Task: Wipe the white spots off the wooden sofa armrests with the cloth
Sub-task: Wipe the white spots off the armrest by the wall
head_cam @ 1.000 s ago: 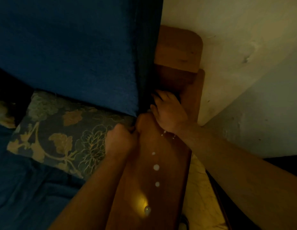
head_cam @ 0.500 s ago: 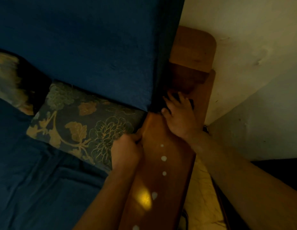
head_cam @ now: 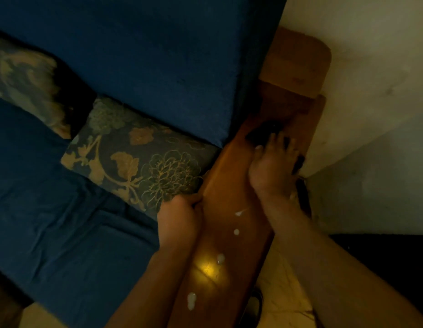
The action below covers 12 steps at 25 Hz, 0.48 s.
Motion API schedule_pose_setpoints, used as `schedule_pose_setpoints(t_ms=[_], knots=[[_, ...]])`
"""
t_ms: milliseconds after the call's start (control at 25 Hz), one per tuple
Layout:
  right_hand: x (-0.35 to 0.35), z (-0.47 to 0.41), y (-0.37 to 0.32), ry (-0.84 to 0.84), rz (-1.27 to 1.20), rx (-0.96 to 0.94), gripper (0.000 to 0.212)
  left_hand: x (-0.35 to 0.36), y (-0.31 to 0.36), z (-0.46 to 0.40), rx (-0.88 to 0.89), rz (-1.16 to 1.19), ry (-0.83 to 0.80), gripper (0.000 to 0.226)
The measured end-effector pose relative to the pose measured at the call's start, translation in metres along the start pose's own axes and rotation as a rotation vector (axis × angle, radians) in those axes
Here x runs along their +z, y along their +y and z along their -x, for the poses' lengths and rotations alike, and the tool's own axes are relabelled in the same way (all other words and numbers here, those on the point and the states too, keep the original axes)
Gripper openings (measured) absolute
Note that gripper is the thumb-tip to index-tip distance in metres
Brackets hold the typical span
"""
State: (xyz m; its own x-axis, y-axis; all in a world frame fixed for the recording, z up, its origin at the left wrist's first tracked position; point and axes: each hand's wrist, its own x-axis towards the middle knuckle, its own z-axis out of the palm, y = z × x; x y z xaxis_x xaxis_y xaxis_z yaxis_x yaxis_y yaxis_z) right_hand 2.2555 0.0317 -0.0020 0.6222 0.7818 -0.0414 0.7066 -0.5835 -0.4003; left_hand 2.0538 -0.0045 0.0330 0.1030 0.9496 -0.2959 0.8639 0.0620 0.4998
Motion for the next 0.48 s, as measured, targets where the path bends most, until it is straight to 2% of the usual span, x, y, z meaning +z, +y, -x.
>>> schedule_pose_setpoints(t_ms=[120, 200, 240, 320, 400, 480], knots=[[0.013, 0.029, -0.019, -0.199, 0.06, -0.59, 0.047, 0.0, -0.003, 0.011, -0.057, 0.006, 0.013, 0.027], [0.008, -0.004, -0.02, -0.375, 0.083, -0.845, 0.043, 0.003, -0.001, 0.013, -0.077, 0.003, 0.044, 0.023], [0.006, -0.022, -0.025, -0.416, 0.153, -0.913, 0.042, 0.003, 0.001, 0.014, -0.097, 0.007, 0.059, 0.023], [0.009, -0.043, -0.035, -0.395, 0.297, -0.9, 0.041, 0.005, 0.006, 0.017, -0.121, 0.006, 0.074, 0.025], [0.013, -0.022, -0.041, -0.325, 0.248, -0.836, 0.04, 0.007, 0.006, 0.02, -0.112, -0.002, 0.083, 0.026], [0.013, 0.026, -0.021, -0.35, 0.126, -0.94, 0.041, 0.006, 0.004, 0.026, -0.089, -0.008, 0.084, 0.026]])
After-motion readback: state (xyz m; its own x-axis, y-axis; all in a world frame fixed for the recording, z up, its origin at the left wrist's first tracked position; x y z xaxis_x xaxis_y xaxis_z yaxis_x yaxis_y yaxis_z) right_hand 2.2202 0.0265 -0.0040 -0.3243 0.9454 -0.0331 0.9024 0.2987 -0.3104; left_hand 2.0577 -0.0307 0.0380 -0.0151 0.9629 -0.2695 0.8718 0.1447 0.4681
